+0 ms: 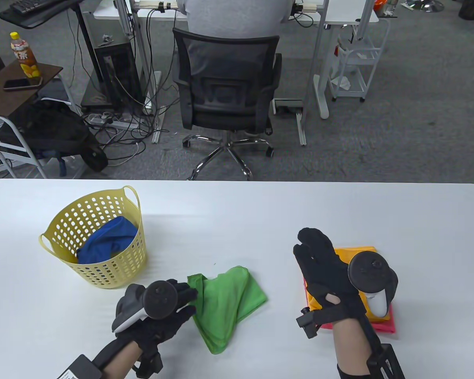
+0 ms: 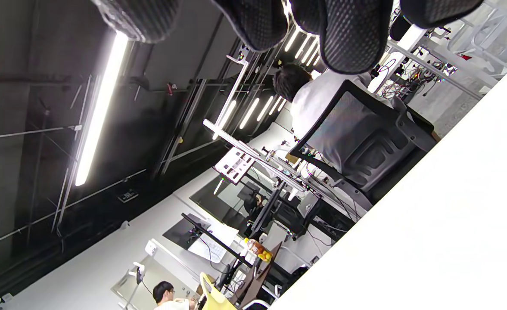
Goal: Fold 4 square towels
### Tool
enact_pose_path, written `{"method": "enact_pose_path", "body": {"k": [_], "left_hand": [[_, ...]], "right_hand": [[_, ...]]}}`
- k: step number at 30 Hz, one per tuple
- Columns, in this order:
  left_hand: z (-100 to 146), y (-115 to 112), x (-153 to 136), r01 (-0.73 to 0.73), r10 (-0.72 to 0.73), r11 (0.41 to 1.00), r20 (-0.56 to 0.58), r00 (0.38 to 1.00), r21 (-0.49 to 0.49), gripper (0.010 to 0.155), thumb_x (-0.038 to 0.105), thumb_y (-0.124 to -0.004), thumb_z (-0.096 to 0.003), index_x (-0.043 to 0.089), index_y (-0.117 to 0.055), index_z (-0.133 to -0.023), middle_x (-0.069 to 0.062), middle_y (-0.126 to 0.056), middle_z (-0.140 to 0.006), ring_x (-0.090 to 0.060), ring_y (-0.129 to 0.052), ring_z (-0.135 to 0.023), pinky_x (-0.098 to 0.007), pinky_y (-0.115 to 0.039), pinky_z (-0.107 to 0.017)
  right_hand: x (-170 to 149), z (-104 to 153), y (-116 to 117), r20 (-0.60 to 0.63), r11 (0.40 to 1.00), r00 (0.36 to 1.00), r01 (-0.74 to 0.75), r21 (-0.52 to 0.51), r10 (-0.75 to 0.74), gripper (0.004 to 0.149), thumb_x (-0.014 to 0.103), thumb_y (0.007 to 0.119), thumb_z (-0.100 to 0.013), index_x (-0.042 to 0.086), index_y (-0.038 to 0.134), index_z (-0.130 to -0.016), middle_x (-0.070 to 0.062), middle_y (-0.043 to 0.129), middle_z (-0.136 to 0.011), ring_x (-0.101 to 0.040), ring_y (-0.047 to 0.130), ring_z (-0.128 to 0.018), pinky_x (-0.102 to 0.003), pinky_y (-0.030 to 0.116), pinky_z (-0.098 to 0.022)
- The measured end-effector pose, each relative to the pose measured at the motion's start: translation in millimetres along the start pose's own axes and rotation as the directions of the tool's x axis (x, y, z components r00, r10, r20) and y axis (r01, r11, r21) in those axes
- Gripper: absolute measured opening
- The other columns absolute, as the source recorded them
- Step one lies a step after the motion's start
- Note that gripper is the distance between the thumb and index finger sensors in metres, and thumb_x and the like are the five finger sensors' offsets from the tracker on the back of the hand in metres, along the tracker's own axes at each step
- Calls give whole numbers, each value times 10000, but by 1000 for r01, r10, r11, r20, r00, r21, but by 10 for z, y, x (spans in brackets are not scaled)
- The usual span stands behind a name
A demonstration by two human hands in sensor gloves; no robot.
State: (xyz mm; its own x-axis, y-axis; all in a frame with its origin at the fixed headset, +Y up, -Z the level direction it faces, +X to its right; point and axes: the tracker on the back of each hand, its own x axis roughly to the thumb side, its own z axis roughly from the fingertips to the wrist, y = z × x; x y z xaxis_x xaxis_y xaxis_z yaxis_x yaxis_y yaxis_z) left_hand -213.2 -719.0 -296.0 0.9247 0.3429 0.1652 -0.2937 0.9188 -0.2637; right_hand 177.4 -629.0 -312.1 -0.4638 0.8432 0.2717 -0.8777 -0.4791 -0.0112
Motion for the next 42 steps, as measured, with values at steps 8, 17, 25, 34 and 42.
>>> {"method": "enact_pose_path", "body": {"k": [8, 17, 25, 34, 42], "left_hand": [[-438, -261, -217, -90, 57, 989, -260, 964, -116, 650, 539, -691, -543, 288, -577, -1131, -22, -561, -1214, -368, -450, -1170, -593, -343, -874], [-744, -357, -114, 18, -48, 995, -309, 950, -99, 544, 515, -725, -549, 368, -684, -1070, 2, -616, -1191, -354, -444, -1175, -591, -336, -875], [-505, -77, 29, -162, 164, 986, -176, 971, 29, 409, 422, -703, -545, 379, -775, -945, 34, -889, -1001, -301, -789, -1045, -586, -471, -852], [-183, 150, 404, -487, 488, 873, 31, 872, -42, 412, 425, -699, -560, 359, -754, -963, 36, -921, -961, -269, -849, -1003, -581, -497, -847], [-97, 169, 578, -553, 571, 817, 95, 816, -162, 417, 433, -706, -564, 348, -757, -969, 17, -860, -1027, -284, -770, -1062, -580, -486, -850]], "right_hand": [[-31, -31, 88, -13, 999, 1000, -25, 19, 26, 687, 449, 675, -581, -14, 599, -1082, -439, 483, -1092, -553, 704, -872, -746, 533, -605], [-37, -43, 121, -15, 999, 999, -33, 33, 34, 687, 449, 675, -580, -14, 599, -1082, -438, 480, -1093, -555, 702, -873, -749, 528, -606], [-61, -99, 495, -16, 976, 992, -120, 180, 125, 665, 439, 705, -576, -10, 641, -1063, -397, 692, -991, -473, 829, -758, -725, 564, -600], [-109, -18, 1434, 22, 820, 989, -134, 556, 147, 769, 505, 784, -524, -39, 643, -1049, -348, 796, -914, -404, 906, -667, -693, 617, -585], [19, 29, 1344, 62, 883, 986, -169, 438, 157, 613, 418, 814, -527, -10, 753, -961, -316, 860, -852, -373, 943, -618, -693, 641, -573]]}}
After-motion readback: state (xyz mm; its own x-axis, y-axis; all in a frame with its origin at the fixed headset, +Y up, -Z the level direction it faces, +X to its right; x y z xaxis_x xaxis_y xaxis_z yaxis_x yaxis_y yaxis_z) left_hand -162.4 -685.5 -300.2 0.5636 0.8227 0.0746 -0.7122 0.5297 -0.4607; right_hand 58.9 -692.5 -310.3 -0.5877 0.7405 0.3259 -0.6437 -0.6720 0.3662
